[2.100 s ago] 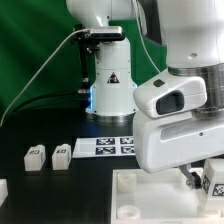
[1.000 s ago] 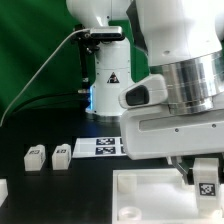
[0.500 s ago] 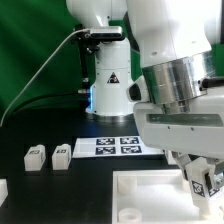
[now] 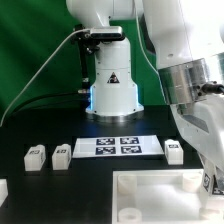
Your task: Assemble one leg
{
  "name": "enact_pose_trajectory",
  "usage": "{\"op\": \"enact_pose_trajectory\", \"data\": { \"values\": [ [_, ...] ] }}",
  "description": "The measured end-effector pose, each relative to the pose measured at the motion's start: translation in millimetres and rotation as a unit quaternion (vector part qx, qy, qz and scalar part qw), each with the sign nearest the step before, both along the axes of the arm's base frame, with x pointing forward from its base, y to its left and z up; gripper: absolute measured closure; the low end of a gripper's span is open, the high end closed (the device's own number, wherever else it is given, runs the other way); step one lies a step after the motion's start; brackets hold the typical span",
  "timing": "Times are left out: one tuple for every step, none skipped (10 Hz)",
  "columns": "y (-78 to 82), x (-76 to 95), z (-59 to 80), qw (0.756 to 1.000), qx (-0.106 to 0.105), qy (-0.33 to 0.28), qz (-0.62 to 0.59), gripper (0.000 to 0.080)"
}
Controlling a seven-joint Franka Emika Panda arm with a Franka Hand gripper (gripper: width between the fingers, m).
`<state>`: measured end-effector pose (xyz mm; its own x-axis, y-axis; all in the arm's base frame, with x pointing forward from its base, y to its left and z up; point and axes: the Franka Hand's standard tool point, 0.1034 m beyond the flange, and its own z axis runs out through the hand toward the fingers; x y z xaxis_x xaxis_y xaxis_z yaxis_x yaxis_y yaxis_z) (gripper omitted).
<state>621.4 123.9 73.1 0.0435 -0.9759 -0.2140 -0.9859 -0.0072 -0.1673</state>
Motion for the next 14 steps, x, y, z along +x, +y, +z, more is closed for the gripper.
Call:
{"op": "enact_pose_trajectory", "data": {
  "values": [
    [0.0, -0.2, -0.2, 1.000, -0.002, -0.002, 0.010, 0.0501],
    [0.4, -0.3, -0.3, 1.000, -0.002, -0.002, 0.011, 0.0320],
    [0.5, -0.3, -0.3, 1.000, -0.003, -0.004, 0.020, 0.0320],
    [-0.2, -0.1, 0.1, 0.998, -0.009, -0.011, 0.060, 0.0208],
    [-3.0, 2.7, 3.9, 0.994, -0.010, -0.011, 0.112, 0.0162],
    [-2.3, 3.6, 7.5, 0.979, -0.021, -0.015, 0.202, 0.0153],
    [0.1, 5.6, 10.9, 0.956, -0.032, -0.024, 0.292, 0.0153],
    [-1.1, 6.2, 9.8, 0.941, -0.040, -0.037, 0.333, 0.0153],
    [-1.7, 5.8, 9.3, 0.922, -0.047, -0.049, 0.382, 0.0151],
    [-1.9, 5.6, 9.0, 0.900, -0.054, -0.058, 0.428, 0.0151],
    [-1.0, 1.5, 5.6, 0.867, -0.067, -0.058, 0.490, 0.0151],
    [-3.8, 2.6, 2.4, 0.823, -0.085, -0.078, 0.556, 0.0151],
    [-12.3, 3.3, -0.7, 0.825, -0.088, -0.089, 0.551, 0.0151],
    [-10.4, 2.9, -0.5, 0.835, -0.085, -0.085, 0.536, 0.0267]
  ]
}}
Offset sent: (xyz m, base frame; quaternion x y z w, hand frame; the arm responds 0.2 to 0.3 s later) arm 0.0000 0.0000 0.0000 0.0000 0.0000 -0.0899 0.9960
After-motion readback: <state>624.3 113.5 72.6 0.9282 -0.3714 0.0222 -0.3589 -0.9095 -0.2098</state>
